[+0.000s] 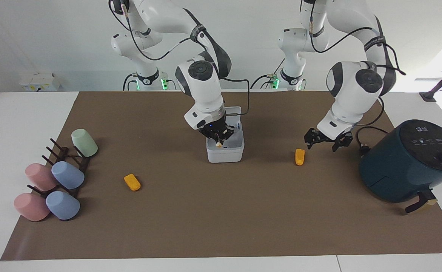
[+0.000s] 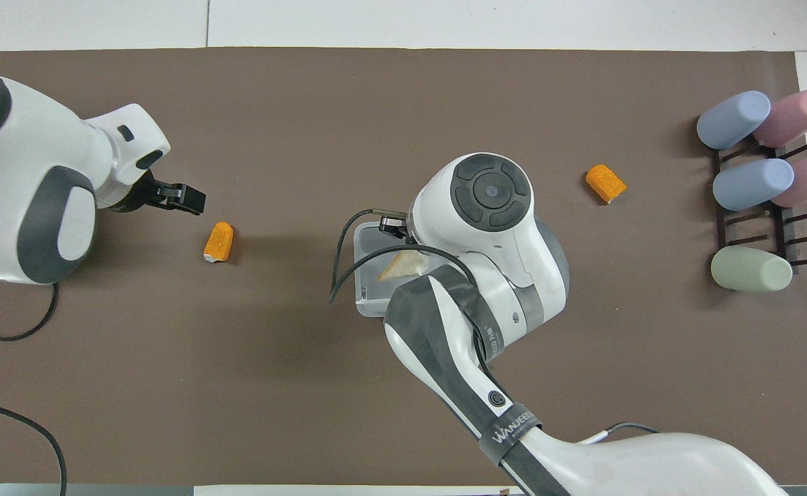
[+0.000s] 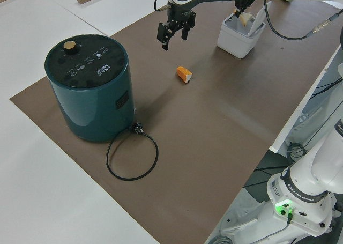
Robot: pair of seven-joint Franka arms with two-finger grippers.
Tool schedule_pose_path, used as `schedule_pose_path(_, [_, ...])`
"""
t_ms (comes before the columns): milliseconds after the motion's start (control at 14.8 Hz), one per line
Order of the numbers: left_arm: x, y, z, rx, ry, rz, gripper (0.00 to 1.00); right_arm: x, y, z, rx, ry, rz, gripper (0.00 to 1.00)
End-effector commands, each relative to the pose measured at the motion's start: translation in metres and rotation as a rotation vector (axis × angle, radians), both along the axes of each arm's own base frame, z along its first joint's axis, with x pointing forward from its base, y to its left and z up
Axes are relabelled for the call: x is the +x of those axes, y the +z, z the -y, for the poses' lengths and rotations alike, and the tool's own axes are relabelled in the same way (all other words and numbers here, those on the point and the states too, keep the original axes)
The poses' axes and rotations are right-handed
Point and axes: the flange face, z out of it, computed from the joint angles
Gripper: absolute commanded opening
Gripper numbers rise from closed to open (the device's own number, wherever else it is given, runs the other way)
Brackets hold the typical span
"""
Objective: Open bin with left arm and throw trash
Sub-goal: 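Drop the bread into the bin while the left gripper reaches the orange, then grasp the orange piece with the left gripper and carry it toward the bin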
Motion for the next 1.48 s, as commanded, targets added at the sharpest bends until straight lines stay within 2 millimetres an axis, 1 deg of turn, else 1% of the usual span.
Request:
schedule_pose_path(0, [-0.026,-0.034,-0.001,0.004,-0.019,0.023,1.00,-0.004,0.005,0.007,-0.011,-0.020,0.007,1.00])
schedule_pose_path(135, [-0.036,-0.055,0.008,0.004,-0.041,0.019,1.00,-0.002,0.009,0.009,-0.023,-0.014,0.015,1.00])
schedule_pose_path(269, [-0.046,-0.074,0.007,0.001,-0.042,0.034,1.00,0.004,0.013,0.012,-0.045,-0.002,0.027,1.00])
schedule_pose_path(337, [-0.050,-0.082,0.007,-0.001,-0.044,0.040,1.00,0.010,0.017,0.018,-0.057,0.002,0.038,1.00])
schedule_pose_path(404, [-0.051,-0.087,0.007,-0.004,-0.044,0.053,1.00,0.021,0.025,0.031,-0.061,-0.007,0.048,1.00])
schedule_pose_path(472, [-0.050,-0.091,0.007,-0.006,-0.044,0.060,1.00,0.032,0.029,0.050,-0.067,-0.002,0.049,1.00])
schedule_pose_path(539, [-0.049,-0.094,0.009,-0.008,-0.043,0.071,0.97,0.038,0.028,0.065,-0.078,0.043,0.043,1.00])
schedule_pose_path(606, [-0.049,-0.098,0.010,-0.008,-0.041,0.065,0.57,0.048,0.023,0.089,-0.090,0.097,0.037,1.00])
schedule_pose_path(674, [-0.051,-0.099,0.016,-0.007,-0.047,0.061,0.01,0.058,0.021,0.117,-0.099,0.147,0.032,1.00])
schedule_pose_path(741, [-0.052,-0.099,0.017,-0.007,-0.047,0.062,0.00,0.064,0.021,0.139,-0.108,0.199,0.030,1.00])
schedule_pose_path(876, [-0.052,-0.099,0.016,-0.006,-0.044,0.057,0.00,0.075,0.018,0.177,-0.119,0.283,0.038,1.00])
schedule_pose_path(1010, [-0.051,-0.091,0.020,-0.005,-0.049,0.051,0.00,0.085,0.018,0.214,-0.130,0.325,0.048,1.00])
schedule_pose_path(1145, [-0.047,-0.066,0.025,-0.010,-0.051,0.072,0.00,0.092,0.016,0.246,-0.156,0.348,0.065,1.00])
schedule_pose_path(1212, [-0.046,-0.050,0.037,-0.010,-0.060,0.071,0.00,0.096,0.014,0.261,-0.160,0.356,0.089,1.00])
schedule_pose_path(1280, [-0.043,-0.031,0.046,-0.011,-0.043,0.071,0.00,0.101,0.003,0.274,-0.166,0.391,0.103,1.00])
schedule_pose_path(1347, [-0.038,-0.012,0.059,-0.012,-0.018,0.068,0.00,0.106,-0.003,0.281,-0.172,0.448,0.123,1.00])
schedule_pose_path(1415, [-0.037,0.004,0.079,-0.015,0.000,0.069,0.00,0.110,-0.010,0.290,-0.180,0.485,0.138,1.00])
